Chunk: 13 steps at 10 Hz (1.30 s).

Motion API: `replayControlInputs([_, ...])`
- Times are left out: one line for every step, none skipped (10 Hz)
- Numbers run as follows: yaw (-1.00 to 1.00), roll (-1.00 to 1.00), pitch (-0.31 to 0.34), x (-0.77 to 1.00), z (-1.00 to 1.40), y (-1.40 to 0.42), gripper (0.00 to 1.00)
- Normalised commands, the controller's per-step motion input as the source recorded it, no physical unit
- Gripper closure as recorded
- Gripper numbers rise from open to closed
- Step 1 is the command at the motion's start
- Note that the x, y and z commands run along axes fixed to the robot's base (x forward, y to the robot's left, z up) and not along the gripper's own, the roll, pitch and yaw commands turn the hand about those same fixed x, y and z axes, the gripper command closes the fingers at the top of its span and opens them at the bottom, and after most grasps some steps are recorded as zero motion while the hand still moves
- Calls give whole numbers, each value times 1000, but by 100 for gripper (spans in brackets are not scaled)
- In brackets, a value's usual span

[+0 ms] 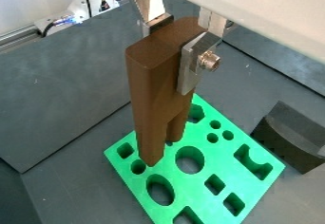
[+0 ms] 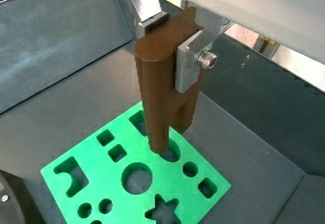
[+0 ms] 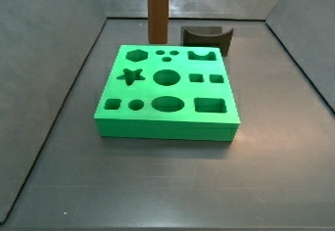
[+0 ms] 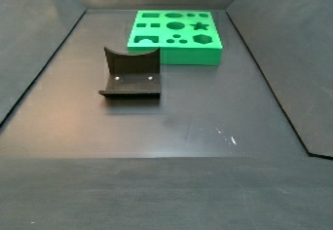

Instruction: Insert the square-circle object.

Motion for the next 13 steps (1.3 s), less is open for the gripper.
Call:
replayControlInputs([-851,-36,-79,-120,-49,-103,100])
replayControlInputs([-1000,-26,-60,0,-160,0,100])
replayControlInputs([-1000,-57,-94,0,-266,-6,100])
replayControlInputs([-894,-110,-189,-100,-460,-117,100])
replayControlInputs([-686,-140,-201,-289,-586,-231,100])
replayControlInputs([-374,-69,-274,-491,-660,-394,100])
replayControlInputs([-297,-44,-283,-526,-669,-437,100])
replayControlInputs([-651,-36,-141,-420,-434,-89,100])
replayControlInputs([-1000,0,0,0,-163,0,100])
replayControlInputs([-1000,0,0,0,-154,0,100])
replayControlInputs([-1000,0,0,0,-154,0,100])
replayControlInputs([-1000,0,0,0,-154,0,100])
replayControlInputs([-1000,0,0,0,-197,0,100])
